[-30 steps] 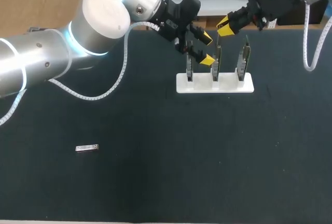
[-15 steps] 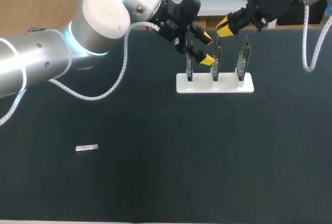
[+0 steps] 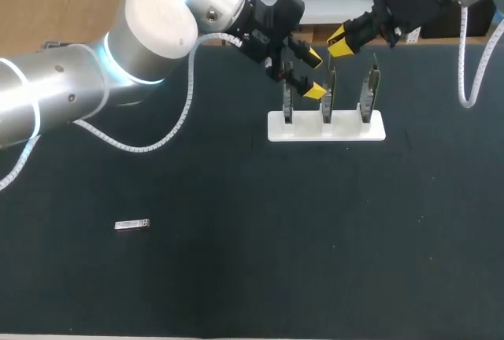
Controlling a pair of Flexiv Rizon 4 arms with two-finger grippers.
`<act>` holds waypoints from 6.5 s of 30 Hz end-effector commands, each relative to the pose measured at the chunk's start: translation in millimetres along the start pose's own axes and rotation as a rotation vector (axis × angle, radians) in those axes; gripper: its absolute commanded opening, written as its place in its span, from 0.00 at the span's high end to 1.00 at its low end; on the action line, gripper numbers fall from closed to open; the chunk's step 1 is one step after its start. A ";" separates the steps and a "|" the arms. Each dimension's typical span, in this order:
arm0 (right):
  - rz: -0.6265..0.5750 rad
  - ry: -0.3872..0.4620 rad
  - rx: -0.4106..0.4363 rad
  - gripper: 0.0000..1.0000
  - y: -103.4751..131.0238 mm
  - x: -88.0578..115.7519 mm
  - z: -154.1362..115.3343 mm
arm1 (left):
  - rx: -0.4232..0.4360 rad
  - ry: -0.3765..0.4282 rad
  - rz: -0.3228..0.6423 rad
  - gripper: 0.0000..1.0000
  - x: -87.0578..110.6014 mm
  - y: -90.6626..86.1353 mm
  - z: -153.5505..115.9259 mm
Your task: Pick up the optical module with the left hand, and insert it into the network port with the right hand.
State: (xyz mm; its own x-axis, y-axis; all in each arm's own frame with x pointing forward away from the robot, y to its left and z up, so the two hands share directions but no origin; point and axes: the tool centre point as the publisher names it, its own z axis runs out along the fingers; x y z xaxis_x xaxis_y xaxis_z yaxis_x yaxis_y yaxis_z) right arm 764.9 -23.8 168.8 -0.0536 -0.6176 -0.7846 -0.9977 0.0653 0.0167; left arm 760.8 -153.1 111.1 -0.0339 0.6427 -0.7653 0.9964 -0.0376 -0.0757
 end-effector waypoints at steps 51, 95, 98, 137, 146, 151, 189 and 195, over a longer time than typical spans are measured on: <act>-0.018 0.012 0.002 1.00 -4.1 2.4 -0.2 | 0.002 0.002 0.000 0.00 -0.3 1.6 0.1; -0.046 0.036 0.003 1.00 -1.3 4.0 -2.6 | 0.002 0.002 0.000 0.00 -0.3 1.6 0.1; -0.049 0.038 0.002 1.00 -1.5 4.1 -2.2 | 0.002 0.002 0.000 0.00 -0.3 1.6 0.1; -0.037 0.046 0.002 1.00 -0.7 9.9 6.2 | 0.002 0.002 0.000 0.00 -0.3 1.6 0.1; -0.017 0.006 0.003 0.00 0.0 0.8 -3.1 | 0.002 0.002 0.000 0.00 -0.3 1.6 0.1; 0.012 -0.058 -0.011 0.00 -0.7 -10.4 -16.8 | 0.002 0.002 0.000 0.00 -0.3 1.6 0.1; 0.004 -0.019 -0.019 1.00 -5.7 -8.0 -3.5 | 0.002 0.002 0.000 0.00 -0.3 1.6 0.1; 0.028 -0.006 -0.025 1.00 -8.0 0.3 1.1 | 0.002 0.002 0.000 0.00 -0.3 1.6 0.1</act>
State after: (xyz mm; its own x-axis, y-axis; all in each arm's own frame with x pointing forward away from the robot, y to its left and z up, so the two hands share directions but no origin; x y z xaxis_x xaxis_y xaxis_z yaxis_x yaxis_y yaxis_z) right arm 768.7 -24.5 170.6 -0.0795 -0.6113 -0.7874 -0.9966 0.0664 0.0491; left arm 760.8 -153.1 111.1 -0.0338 0.6427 -0.7654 0.9964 -0.0376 -0.0756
